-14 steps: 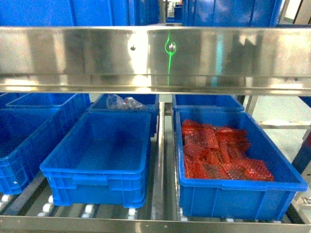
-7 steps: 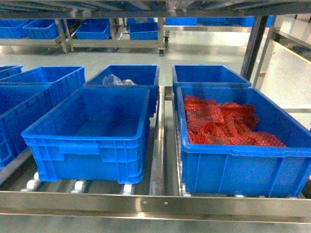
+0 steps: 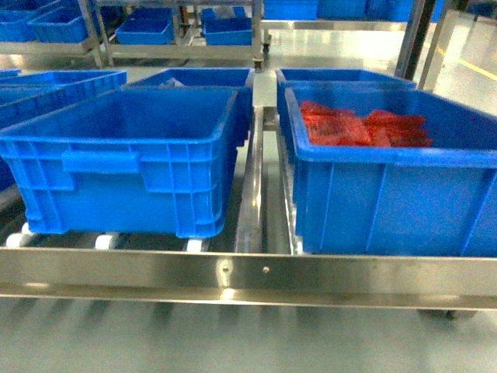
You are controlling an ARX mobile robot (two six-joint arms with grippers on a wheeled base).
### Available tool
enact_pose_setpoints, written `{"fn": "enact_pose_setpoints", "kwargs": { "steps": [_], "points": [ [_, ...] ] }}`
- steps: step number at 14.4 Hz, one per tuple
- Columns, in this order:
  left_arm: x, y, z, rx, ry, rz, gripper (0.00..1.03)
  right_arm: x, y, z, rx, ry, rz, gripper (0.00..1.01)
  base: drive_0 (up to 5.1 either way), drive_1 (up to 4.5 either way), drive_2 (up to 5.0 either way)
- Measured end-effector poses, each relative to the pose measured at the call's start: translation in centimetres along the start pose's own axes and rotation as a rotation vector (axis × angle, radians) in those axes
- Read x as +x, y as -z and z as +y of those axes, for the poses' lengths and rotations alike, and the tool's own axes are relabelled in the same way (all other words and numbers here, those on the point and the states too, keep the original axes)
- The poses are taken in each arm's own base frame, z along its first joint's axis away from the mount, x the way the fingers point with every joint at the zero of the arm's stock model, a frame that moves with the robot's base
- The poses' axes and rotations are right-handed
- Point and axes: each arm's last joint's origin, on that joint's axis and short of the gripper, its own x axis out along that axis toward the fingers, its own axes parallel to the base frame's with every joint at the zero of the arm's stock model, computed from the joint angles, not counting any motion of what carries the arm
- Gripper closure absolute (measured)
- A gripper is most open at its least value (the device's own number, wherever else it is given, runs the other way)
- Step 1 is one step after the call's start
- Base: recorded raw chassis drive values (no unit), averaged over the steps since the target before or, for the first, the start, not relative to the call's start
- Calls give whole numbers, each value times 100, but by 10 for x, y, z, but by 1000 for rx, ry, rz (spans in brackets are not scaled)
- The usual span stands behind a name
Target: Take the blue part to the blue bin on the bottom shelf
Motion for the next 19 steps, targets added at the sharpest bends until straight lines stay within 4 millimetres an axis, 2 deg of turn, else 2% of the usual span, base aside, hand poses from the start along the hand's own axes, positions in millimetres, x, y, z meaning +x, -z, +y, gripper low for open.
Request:
{"fn": "enact_pose_setpoints", "kwargs": {
  "steps": [7,19],
  "points": [
    [0,1,0,2,1,3,60,0,0,0,-1,0,1,3,0,0,0],
    [0,1,0,1,1,2,60,0,0,0,0,0,-2,3,-6,400,-411]
  ]
}}
